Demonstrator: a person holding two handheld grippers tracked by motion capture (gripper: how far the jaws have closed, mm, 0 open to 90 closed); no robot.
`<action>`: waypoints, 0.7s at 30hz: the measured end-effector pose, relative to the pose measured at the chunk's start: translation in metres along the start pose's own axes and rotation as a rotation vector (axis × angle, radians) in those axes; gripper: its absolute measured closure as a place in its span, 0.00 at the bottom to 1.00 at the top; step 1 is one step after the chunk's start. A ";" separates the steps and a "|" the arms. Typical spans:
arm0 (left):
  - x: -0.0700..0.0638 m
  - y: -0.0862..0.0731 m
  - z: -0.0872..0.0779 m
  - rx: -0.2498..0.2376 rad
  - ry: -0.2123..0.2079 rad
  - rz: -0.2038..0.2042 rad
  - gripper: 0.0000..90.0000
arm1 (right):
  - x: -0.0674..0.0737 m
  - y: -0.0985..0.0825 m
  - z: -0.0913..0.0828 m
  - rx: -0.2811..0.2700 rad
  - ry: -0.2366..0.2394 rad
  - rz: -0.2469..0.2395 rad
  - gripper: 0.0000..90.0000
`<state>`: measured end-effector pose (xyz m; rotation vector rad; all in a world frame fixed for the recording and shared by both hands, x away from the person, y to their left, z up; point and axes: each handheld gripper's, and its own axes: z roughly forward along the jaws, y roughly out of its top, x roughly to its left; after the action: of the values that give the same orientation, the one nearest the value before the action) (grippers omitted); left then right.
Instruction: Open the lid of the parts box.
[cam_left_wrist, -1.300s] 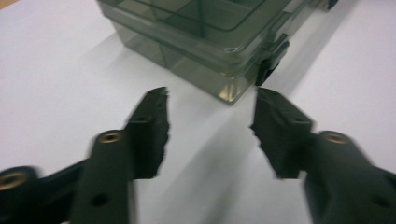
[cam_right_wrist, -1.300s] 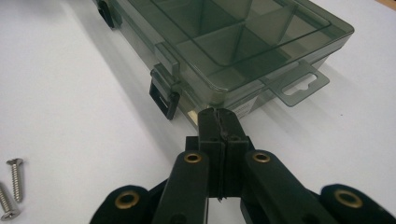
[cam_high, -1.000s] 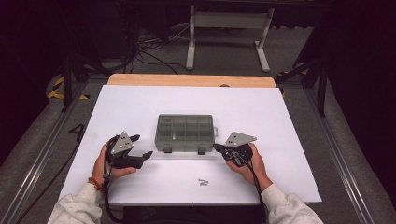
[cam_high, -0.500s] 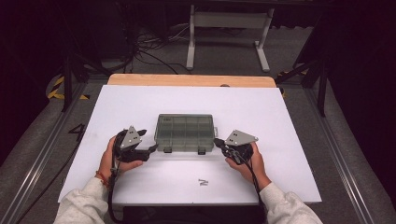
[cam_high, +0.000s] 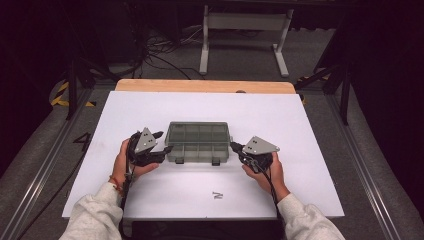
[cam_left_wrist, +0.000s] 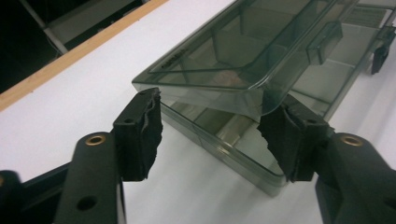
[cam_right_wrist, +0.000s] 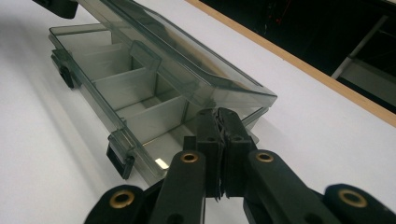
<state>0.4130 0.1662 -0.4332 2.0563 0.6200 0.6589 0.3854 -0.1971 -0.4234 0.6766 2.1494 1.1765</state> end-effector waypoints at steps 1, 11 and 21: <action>0.000 0.001 0.001 -0.004 0.011 0.004 0.47 | 0.000 0.001 0.000 -0.005 -0.002 0.001 0.99; 0.002 0.008 0.004 -0.022 0.037 0.045 0.66 | -0.003 0.004 0.002 -0.016 -0.037 -0.019 0.83; 0.009 0.009 0.006 -0.037 0.023 0.016 0.70 | 0.000 0.011 0.005 -0.042 -0.057 -0.108 0.85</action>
<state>0.4252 0.1642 -0.4266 2.0234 0.6005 0.6992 0.3903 -0.1888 -0.4164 0.5621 2.0807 1.1283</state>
